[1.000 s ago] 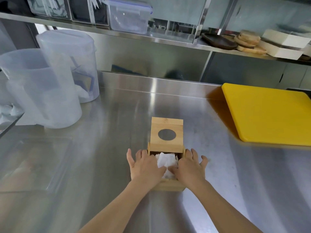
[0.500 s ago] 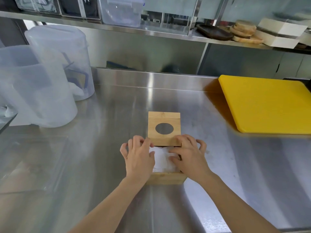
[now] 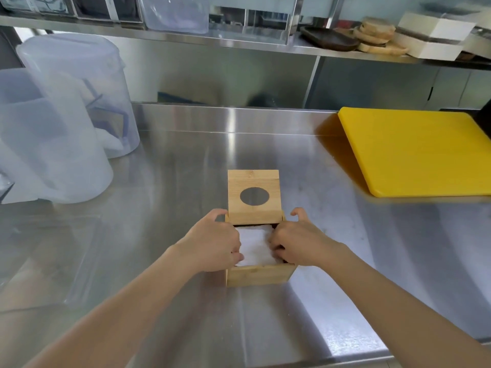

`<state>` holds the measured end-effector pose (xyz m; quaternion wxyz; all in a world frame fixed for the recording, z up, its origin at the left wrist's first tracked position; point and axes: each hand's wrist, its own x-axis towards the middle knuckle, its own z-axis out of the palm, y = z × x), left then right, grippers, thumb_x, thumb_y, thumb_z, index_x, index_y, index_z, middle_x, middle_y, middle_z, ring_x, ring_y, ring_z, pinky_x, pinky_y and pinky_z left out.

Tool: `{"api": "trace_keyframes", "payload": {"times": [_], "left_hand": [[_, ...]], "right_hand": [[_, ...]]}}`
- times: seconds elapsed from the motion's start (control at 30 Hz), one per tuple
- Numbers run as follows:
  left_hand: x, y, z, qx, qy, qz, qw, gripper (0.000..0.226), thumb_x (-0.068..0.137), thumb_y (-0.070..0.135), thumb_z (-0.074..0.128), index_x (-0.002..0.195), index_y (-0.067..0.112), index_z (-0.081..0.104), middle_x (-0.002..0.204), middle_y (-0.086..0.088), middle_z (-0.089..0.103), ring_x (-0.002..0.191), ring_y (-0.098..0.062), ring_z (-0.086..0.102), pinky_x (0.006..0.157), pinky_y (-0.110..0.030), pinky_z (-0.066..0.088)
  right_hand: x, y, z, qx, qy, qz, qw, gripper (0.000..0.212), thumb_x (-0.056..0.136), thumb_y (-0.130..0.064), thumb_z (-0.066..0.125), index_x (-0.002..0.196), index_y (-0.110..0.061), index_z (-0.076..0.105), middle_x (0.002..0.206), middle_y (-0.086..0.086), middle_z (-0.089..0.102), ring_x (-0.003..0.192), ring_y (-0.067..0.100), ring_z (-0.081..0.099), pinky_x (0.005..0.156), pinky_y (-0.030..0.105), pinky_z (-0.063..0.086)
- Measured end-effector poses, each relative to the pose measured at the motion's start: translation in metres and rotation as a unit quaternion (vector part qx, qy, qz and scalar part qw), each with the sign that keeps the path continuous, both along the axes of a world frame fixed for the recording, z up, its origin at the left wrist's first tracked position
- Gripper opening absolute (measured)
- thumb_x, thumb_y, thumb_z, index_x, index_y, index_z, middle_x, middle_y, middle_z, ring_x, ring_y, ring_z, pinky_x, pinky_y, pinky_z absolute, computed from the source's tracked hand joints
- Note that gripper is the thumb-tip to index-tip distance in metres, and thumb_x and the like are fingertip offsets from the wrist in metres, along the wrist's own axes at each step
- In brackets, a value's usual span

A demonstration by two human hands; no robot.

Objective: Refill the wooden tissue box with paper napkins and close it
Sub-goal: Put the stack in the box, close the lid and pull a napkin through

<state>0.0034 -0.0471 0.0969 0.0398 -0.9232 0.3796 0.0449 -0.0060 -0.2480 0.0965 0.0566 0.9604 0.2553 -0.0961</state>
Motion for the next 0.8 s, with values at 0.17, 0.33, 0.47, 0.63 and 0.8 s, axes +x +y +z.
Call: {"api": "trace_keyframes", "payload": {"times": [0.17,0.33,0.47,0.63,0.8], "left_hand": [[0.002,-0.019,0.014,0.086,0.002,-0.001,0.996,0.036,0.081,0.02,0.046,0.048,0.018,0.035,0.055,0.003,0.047,0.061,-0.018,0.045,0.109,-0.037,0.015],[0.004,-0.02,0.021,0.095,-0.051,-0.019,0.994,0.034,0.074,0.015,0.051,0.045,0.018,0.033,0.054,0.004,0.046,0.051,-0.019,0.039,0.101,-0.035,0.022],[0.005,-0.027,0.016,0.111,0.001,-0.002,0.994,0.033,0.071,0.01,0.052,0.044,0.019,0.034,0.047,0.004,0.039,0.049,-0.018,0.031,0.085,-0.033,0.03],[0.011,-0.022,0.004,0.088,0.049,0.026,0.995,0.016,0.074,0.02,0.056,0.059,0.02,0.06,0.073,0.0,0.07,0.075,-0.019,0.062,0.105,-0.039,0.018],[0.017,-0.001,0.021,-0.125,0.269,0.067,0.953,0.017,0.082,0.043,0.058,0.088,0.031,0.069,0.084,0.02,0.065,0.093,-0.006,0.053,0.104,-0.026,0.025]], "right_hand": [[0.003,0.0,0.0,0.001,-0.008,0.005,1.0,0.025,0.085,-0.023,0.047,0.068,-0.011,0.06,0.075,0.004,0.065,0.078,0.02,0.052,0.093,0.037,0.012],[0.006,-0.001,0.002,0.035,-0.049,0.034,0.998,0.023,0.084,-0.022,0.049,0.062,-0.017,0.045,0.069,-0.004,0.051,0.069,0.019,0.038,0.09,0.034,0.024],[0.008,0.002,0.0,-0.021,-0.006,0.002,1.0,0.028,0.08,-0.023,0.056,0.056,-0.02,0.042,0.066,-0.004,0.051,0.068,0.02,0.033,0.092,0.033,0.028],[0.004,0.006,-0.002,-0.065,-0.01,-0.007,0.998,0.025,0.081,-0.018,0.054,0.058,-0.02,0.045,0.068,0.0,0.052,0.07,0.022,0.045,0.086,0.034,0.031],[0.0,0.003,0.003,0.001,0.035,-0.026,0.999,0.019,0.084,-0.025,0.051,0.066,-0.019,0.051,0.069,-0.003,0.05,0.069,0.019,0.044,0.075,0.03,0.03]]}}
